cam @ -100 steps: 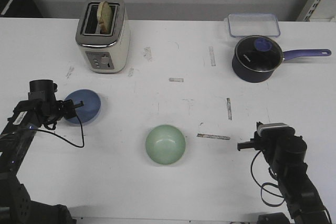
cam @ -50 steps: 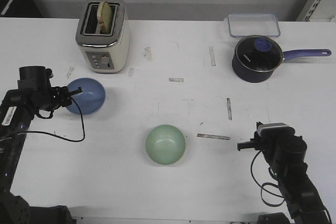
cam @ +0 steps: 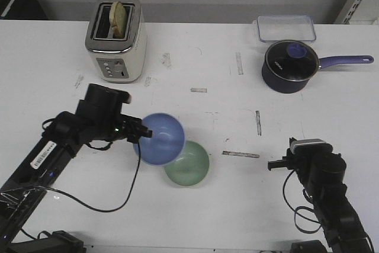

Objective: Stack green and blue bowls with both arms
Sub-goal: 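Carry the blue bowl with the left gripper and lower it into the green bowl, then open the left gripper and retract it back toward the robot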

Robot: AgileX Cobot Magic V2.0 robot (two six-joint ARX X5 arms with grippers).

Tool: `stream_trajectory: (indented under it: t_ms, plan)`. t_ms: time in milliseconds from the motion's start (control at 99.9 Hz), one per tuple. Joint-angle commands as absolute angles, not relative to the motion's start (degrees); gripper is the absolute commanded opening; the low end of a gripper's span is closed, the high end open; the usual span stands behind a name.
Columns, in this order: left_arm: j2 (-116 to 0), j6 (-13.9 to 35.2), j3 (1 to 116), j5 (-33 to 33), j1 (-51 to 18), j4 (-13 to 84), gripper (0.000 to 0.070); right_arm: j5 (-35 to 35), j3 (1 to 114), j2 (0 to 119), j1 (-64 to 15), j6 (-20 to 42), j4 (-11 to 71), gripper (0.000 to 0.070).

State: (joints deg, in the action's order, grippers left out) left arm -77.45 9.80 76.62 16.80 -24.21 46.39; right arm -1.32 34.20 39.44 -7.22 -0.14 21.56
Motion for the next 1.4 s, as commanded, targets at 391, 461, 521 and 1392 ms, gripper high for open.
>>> stream_trajectory:
  t_ms: [391,461,521,1392]
  plan:
    - [-89.58,8.03,77.47,11.62,-37.58,43.00,0.0001,-1.30,34.54,39.86,-7.42,0.19,21.06,0.0000]
    - [-91.15,8.05,77.47,11.62,-37.56,43.24,0.0001,-1.30,34.54,39.86,-7.42,0.19,21.02,0.0000]
    - [-92.03,8.05,77.47,11.62,-37.56,43.22,0.0004,-1.30,34.54,39.86,-7.42,0.19,21.04,0.0000]
    - [-84.25,7.97,92.71,0.86,-34.85,41.87,0.0245,-1.30,34.54,39.86,-7.42,0.19,21.17,0.0000]
